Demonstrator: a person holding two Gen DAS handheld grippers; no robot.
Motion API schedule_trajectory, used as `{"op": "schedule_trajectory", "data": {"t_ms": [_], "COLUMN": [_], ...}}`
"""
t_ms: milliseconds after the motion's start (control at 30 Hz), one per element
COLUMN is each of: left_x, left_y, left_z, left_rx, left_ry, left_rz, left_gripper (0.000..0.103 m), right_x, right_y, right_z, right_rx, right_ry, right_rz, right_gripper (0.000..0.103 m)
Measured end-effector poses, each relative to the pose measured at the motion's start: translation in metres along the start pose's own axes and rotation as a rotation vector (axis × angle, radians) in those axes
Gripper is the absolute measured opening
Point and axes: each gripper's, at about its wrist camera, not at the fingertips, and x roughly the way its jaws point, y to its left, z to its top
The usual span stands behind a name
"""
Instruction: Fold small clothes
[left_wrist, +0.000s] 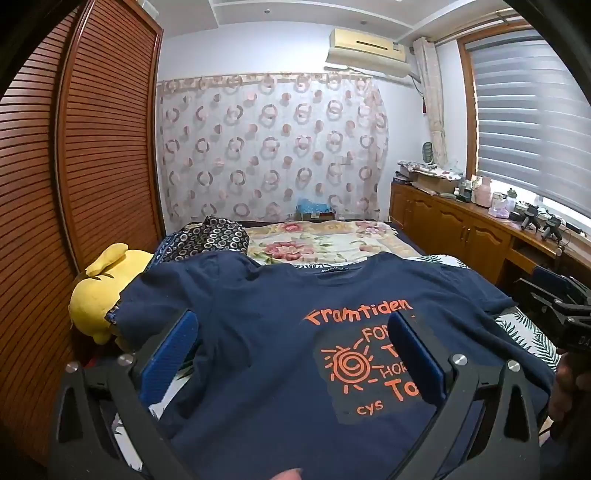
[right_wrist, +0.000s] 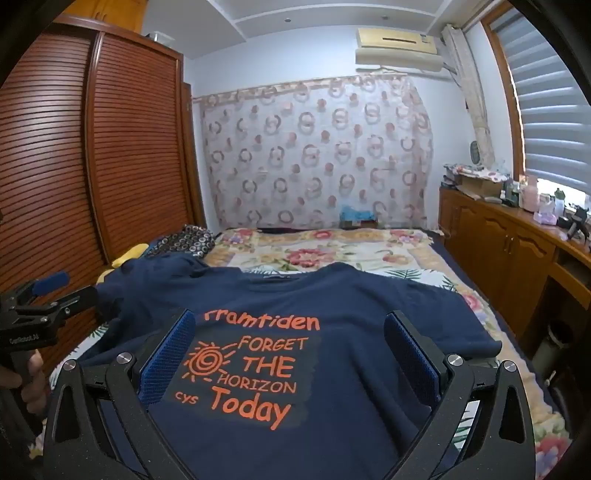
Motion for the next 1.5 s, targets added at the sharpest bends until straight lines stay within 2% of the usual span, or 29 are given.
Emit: {"op": "schedule_trajectory", "data": {"t_ms": [1500], "left_x": [-0.012], "left_y": [0.003], "left_z": [0.006], "left_rx": [0.000], "left_ry": [-0.010], "left_rz": [0.016], "left_gripper": [0.103], "right_x": [0.001], "right_y": [0.002], "right_z": [-0.002], "right_rx": [0.000], "right_ry": [0.001], "right_rz": [0.000], "right_gripper": [0.103]}}
